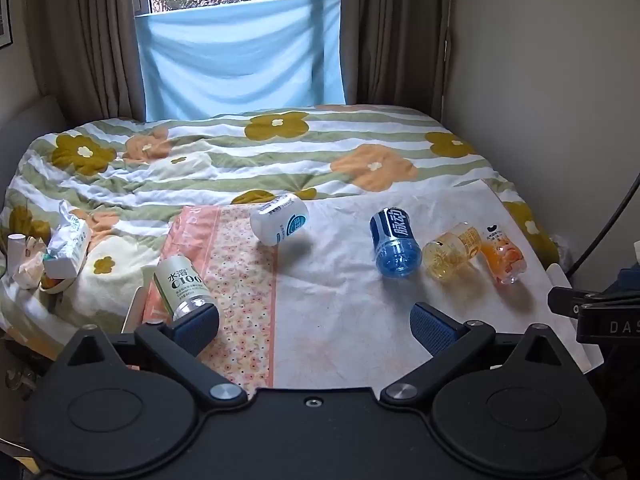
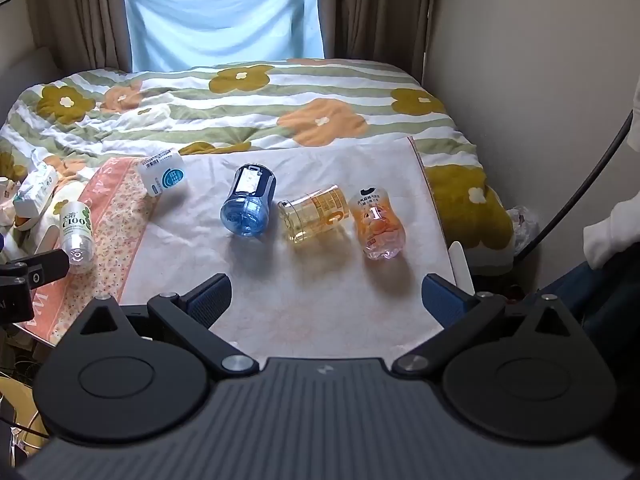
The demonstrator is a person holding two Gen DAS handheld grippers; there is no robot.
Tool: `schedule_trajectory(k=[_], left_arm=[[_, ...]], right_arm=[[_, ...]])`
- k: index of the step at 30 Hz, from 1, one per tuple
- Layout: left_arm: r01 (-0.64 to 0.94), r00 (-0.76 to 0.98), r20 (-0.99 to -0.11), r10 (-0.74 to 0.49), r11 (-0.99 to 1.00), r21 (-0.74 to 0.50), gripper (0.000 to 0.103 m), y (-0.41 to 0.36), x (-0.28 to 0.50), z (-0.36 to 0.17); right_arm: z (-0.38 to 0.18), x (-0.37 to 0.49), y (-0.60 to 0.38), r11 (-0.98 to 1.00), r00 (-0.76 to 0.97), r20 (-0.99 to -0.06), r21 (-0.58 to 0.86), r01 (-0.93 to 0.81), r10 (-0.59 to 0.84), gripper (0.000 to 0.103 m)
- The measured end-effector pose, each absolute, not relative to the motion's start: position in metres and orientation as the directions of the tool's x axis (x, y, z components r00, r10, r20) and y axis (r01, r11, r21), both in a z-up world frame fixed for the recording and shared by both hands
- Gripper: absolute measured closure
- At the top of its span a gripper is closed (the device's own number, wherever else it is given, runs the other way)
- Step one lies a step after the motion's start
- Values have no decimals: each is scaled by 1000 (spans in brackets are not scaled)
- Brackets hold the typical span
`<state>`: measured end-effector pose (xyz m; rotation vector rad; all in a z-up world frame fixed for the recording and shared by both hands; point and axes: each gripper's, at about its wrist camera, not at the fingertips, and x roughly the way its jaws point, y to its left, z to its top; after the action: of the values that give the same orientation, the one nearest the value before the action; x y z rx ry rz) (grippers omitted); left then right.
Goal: Flip cup upright
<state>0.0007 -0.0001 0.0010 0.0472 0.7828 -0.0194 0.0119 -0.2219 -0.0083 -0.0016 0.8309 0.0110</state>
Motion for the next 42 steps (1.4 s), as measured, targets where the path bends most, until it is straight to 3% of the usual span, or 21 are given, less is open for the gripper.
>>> schedule_trajectory(k=[42], left_arm=[[43, 714, -700, -3, 998, 39, 0, 1, 3, 1]], right_arm=[[-8, 13, -219, 1000, 666, -746, -8, -9, 0, 0]])
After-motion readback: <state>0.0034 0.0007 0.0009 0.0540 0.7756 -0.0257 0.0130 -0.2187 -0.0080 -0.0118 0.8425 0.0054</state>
